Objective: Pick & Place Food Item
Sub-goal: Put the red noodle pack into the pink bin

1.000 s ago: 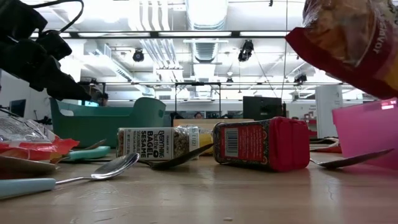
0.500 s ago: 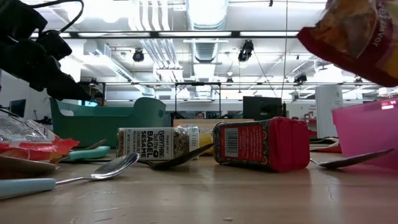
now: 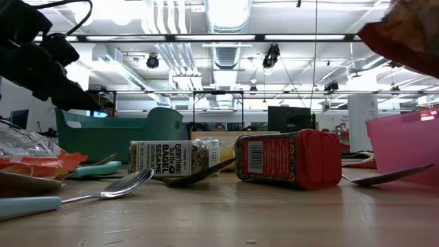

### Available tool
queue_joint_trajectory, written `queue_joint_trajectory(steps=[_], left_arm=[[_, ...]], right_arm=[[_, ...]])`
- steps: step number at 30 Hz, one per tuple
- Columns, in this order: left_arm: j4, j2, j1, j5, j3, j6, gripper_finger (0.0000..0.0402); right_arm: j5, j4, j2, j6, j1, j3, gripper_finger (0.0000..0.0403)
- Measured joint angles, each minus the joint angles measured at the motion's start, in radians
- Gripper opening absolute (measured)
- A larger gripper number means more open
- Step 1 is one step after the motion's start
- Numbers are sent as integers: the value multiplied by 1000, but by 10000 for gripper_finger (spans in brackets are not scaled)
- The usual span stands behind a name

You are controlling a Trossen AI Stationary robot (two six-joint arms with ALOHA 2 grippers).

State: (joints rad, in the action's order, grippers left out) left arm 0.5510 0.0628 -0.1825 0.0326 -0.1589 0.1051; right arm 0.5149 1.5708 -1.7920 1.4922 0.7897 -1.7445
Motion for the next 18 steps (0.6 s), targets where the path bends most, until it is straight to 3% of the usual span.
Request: queue_joint_trajectory(steps=[13, 18], left_arm=[[0, 0, 0, 0, 0, 0, 261], [0, 0, 0, 0, 0, 0, 261]], right_arm=[[-212, 0, 23, -18, 11, 109, 11], [-228, 0, 58, 5, -1, 208, 11]])
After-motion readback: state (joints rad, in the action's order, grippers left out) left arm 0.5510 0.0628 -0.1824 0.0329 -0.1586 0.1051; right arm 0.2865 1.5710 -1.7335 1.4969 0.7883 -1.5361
